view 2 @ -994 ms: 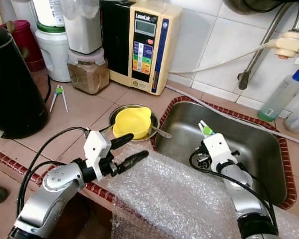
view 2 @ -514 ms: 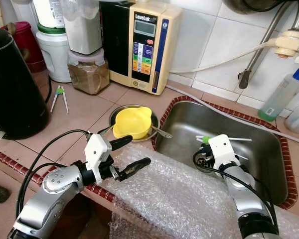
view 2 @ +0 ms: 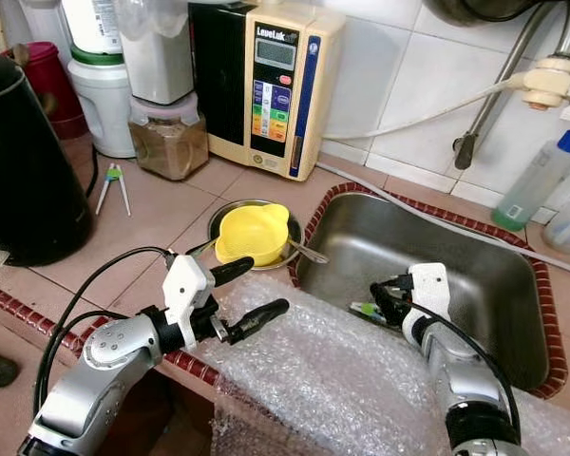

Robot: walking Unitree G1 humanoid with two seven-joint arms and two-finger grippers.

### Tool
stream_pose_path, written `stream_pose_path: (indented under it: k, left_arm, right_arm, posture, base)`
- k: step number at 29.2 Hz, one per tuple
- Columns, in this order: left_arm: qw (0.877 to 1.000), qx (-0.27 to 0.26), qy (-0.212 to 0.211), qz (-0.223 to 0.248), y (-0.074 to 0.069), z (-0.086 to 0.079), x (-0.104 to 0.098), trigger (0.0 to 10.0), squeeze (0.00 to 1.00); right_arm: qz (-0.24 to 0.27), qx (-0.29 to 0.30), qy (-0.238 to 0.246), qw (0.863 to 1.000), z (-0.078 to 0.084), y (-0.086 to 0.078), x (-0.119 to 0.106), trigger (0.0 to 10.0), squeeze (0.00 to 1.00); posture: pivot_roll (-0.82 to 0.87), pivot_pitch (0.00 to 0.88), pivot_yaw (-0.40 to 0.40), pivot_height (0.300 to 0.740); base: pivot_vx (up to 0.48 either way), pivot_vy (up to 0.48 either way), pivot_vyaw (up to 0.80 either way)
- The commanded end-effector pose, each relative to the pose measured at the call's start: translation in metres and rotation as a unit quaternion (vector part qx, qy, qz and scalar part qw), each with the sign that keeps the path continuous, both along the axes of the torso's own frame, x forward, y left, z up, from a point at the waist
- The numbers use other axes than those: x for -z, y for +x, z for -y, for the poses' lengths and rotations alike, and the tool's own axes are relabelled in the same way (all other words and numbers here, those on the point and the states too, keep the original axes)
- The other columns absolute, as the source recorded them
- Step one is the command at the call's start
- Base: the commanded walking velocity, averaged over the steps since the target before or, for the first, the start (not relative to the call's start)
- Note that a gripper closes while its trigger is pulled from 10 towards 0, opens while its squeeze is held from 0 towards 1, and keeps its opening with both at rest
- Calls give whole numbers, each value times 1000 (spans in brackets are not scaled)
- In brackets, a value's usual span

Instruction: Kitchen organization

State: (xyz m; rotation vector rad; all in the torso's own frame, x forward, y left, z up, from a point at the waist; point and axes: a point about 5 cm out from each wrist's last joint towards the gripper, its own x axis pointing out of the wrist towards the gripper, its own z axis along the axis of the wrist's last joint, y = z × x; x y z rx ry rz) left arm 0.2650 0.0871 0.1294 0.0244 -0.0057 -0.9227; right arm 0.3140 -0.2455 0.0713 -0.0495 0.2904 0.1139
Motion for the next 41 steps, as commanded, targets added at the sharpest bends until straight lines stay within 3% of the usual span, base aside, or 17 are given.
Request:
stream_pose_path:
  k: [1,5,8,9,12,13,15,21,27,28,29,30,31,37,41]
  left_arm:
    - [998,-40,-21,34,10,-4,-13,10000,1000]
    - [992,-103,-47,51,22,-12,-22,10000,1000]
    - [982,-163,-74,62,31,-22,-29,10000,1000]
    - [976,-189,-82,65,35,-26,-31,10000,1000]
    - [973,-205,-85,67,37,-28,-31,10000,1000]
    - [968,-234,-75,55,42,-33,-28,10000,1000]
    - [963,-257,-73,40,46,-36,-24,10000,1000]
    - [953,-287,-96,14,53,-36,-20,10000,1000]
    - [952,-299,-72,4,58,-29,-13,10000,1000]
    - [951,-302,-70,-1,59,-28,-11,10000,1000]
    - [947,-315,-64,-6,62,-30,-9,10000,549]
    - [947,-315,-64,-6,62,-30,-9,10000,549]
    - [946,-319,-62,-8,63,-31,-8,10000,0]
    - [938,-341,-54,-26,68,-36,-5,10000,0]
    - [927,-370,-49,-34,71,-45,-2,10000,0]
  right_arm:
    - [55,-14,-39,998,1,4,-20,10000,1000]
    - [100,-65,-57,991,-18,2,-31,10000,1000]
    - [142,-132,-77,978,-47,-5,-40,10000,1000]
    - [155,-163,-70,972,-61,-10,-43,10000,1000]
    - [161,-185,-64,967,-70,-13,-44,10000,1000]
    - [172,-221,-63,958,-86,-21,-45,10000,1000]
    - [176,-251,-43,951,-102,-29,-46,10000,1000]
    - [181,-260,-24,948,-112,-40,-50,10000,1000]
    - [188,-262,-35,946,-112,-47,-56,10000,1000]
    - [192,-268,-36,943,-115,-50,-60,10000,831]
    - [195,-282,-41,939,-121,-56,-63,10000,0]
    - [195,-282,-41,939,-121,-56,-63,10000,0]
    - [196,-285,-42,937,-122,-57,-64,10000,0]
    - [202,-296,-28,933,-131,-61,-71,10000,0]
    - [198,-328,-13,924,-143,-68,-74,10000,0]
  posture:
    - [211,0,-74,740]
    - [207,0,-76,740]
    - [202,0,-75,740]
    - [199,0,-75,740]
    - [198,0,-76,740]
    - [196,0,-76,740]
    - [195,0,-78,740]
    - [193,0,-80,740]
    - [181,0,-77,740]
    - [177,0,-76,740]
    - [177,0,-76,740]
    - [177,0,-76,740]
    - [177,0,-76,740]
    - [173,0,-72,740]
    - [176,0,-71,740]
  base:
    - [0,0,0]
    - [0,0,0]
    - [0,0,0]
    - [0,0,0]
    - [0,0,0]
    - [0,0,0]
    - [0,0,0]
    - [0,0,0]
    - [0,0,0]
    - [0,0,0]
    - [0,0,0]
    - [0,0,0]
    - [0,0,0]
    - [0,0,0]
    - [0,0,0]
